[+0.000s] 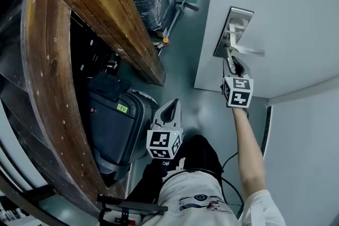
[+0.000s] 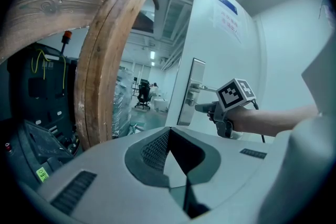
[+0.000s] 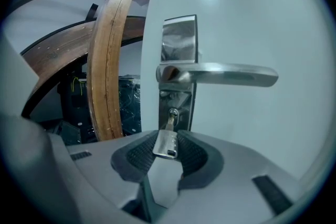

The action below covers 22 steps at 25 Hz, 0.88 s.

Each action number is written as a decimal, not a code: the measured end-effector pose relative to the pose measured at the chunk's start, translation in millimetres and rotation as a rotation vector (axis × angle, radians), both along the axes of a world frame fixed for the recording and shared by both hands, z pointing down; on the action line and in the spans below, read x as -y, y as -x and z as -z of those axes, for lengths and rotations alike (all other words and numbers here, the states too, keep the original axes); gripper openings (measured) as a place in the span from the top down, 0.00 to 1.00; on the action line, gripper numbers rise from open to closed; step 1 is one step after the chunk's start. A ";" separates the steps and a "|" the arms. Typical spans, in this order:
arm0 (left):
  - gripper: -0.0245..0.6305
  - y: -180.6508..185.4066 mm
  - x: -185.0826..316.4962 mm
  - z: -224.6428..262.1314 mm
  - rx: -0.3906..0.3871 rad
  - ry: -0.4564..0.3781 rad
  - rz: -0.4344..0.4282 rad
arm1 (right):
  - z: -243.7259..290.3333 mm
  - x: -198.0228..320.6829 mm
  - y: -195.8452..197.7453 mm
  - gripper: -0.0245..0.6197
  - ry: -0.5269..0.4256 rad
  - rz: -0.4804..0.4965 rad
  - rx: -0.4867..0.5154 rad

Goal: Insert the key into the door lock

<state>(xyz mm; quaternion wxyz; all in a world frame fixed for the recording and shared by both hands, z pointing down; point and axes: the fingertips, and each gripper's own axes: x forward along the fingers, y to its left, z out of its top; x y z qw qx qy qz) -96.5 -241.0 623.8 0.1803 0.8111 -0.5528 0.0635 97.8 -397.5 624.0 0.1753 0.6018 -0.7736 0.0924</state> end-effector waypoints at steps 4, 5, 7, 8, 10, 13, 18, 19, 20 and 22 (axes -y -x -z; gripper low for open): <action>0.96 -0.1 1.0 -1.7 0.000 0.004 -0.003 | 4.2 2.1 0.8 0.78 0.000 0.005 -0.007; 0.96 0.1 1.0 -2.0 -0.001 0.006 -0.003 | 3.5 3.4 1.6 0.78 0.003 0.007 -0.005; 0.96 -0.6 0.6 -2.1 -0.004 0.008 -0.005 | 2.3 4.2 1.9 0.78 0.007 0.006 -0.001; 0.96 -1.1 0.7 -1.9 -0.006 0.007 -0.007 | 2.5 4.3 1.8 0.78 0.006 0.004 0.000; 0.96 -0.7 1.4 -1.5 -0.006 0.005 -0.006 | 3.9 4.2 2.5 0.78 -0.001 0.003 -0.005; 0.96 0.5 2.2 -1.4 -0.005 0.004 -0.005 | 4.9 2.7 2.5 0.78 -0.016 -0.001 -0.007; 0.96 1.3 3.2 -2.9 -0.005 0.007 -0.003 | 1.5 0.5 1.9 0.78 -0.010 0.002 -0.005; 0.96 1.1 3.1 -3.1 -0.006 0.007 -0.003 | 0.0 0.1 1.9 0.78 -0.007 0.003 -0.005; 0.96 0.7 3.1 -3.3 -0.007 0.007 -0.003 | -1.4 -0.1 1.4 0.78 -0.005 0.002 -0.005; 0.96 -0.2 3.3 -3.4 -0.009 0.007 -0.004 | -3.0 0.5 -0.7 0.78 -0.002 -0.002 -0.003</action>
